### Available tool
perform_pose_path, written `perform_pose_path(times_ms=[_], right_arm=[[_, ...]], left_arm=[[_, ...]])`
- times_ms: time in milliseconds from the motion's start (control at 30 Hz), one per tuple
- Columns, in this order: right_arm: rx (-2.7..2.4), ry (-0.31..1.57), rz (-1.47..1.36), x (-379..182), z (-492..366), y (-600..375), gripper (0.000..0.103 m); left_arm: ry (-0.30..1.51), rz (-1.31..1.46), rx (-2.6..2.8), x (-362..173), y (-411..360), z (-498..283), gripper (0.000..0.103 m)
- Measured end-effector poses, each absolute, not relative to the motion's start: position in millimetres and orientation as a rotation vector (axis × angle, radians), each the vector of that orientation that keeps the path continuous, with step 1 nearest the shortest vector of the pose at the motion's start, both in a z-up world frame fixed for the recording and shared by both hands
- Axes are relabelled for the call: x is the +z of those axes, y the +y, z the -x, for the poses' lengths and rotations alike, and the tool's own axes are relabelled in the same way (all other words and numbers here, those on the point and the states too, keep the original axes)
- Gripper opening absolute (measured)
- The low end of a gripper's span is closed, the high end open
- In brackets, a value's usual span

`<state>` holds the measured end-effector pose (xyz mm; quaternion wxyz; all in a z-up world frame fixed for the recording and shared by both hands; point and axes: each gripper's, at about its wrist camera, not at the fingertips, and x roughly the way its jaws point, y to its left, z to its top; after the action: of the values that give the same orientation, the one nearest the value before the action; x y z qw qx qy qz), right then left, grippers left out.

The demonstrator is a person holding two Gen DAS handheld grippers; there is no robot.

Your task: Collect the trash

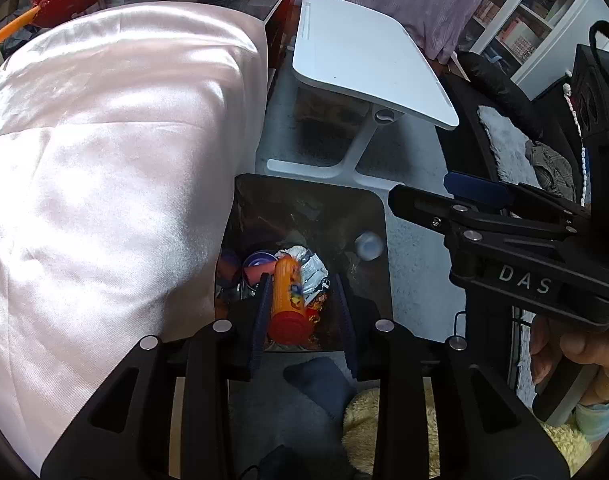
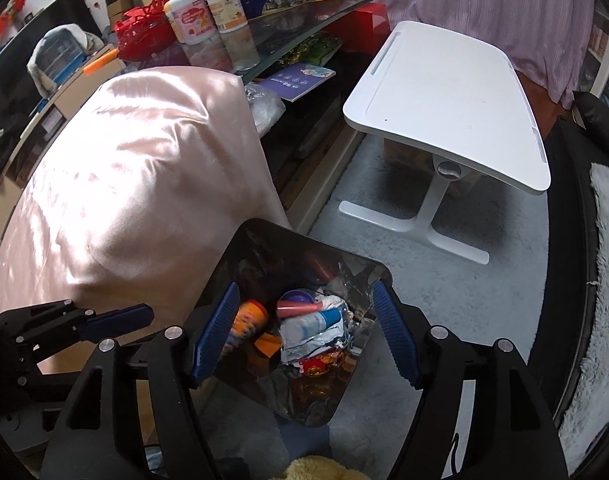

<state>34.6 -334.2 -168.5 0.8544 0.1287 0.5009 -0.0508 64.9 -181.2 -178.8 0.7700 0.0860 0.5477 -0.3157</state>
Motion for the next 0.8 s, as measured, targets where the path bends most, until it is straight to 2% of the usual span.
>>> perform_pose_path(times_ms=[167, 333, 400, 467, 567, 633, 700, 733, 800], right_arm=[[-0.151, 0.998, -0.248, -151.9, -29.8, -334.7, 0.076], [-0.178, 0.912, -0.185, -118.9, -21.3, -324.9, 0.08], [-0.186, 0.866, -0.162, -100.4, -15.3, -318.9, 0.089], [-0.189, 0.82, -0.151, -81.7, -8.2, -313.7, 0.09], [-0.174, 0.753, -0.127, -49.0, 7.5, -300.4, 0.1], [-0.182, 0.701, -0.094, -26.1, 22.9, -290.7, 0.099], [-0.186, 0.65, -0.077, -3.6, 40.2, -283.0, 0.1], [-0.185, 0.626, -0.074, 6.4, 48.6, -280.2, 0.1], [-0.188, 0.576, -0.07, 24.7, 65.8, -274.2, 0.1]], left_arm=[[1.137, -0.178, -0.666, -156.2, -172.4, -60.9, 0.04], [1.043, -0.138, -0.635, -110.5, -151.0, -59.2, 0.049], [0.994, -0.124, -0.617, -88.0, -138.5, -55.7, 0.055], [0.944, -0.114, -0.597, -65.3, -124.2, -50.1, 0.063], [0.874, -0.106, -0.555, -32.1, -97.6, -38.2, 0.071], [0.824, -0.084, -0.519, -9.7, -77.6, -27.3, 0.078], [0.77, -0.064, -0.493, 11.7, -61.9, -13.6, 0.092], [0.744, -0.058, -0.479, 21.9, -55.2, -5.8, 0.096], [0.702, -0.05, -0.453, 36.9, -41.9, 10.7, 0.095]])
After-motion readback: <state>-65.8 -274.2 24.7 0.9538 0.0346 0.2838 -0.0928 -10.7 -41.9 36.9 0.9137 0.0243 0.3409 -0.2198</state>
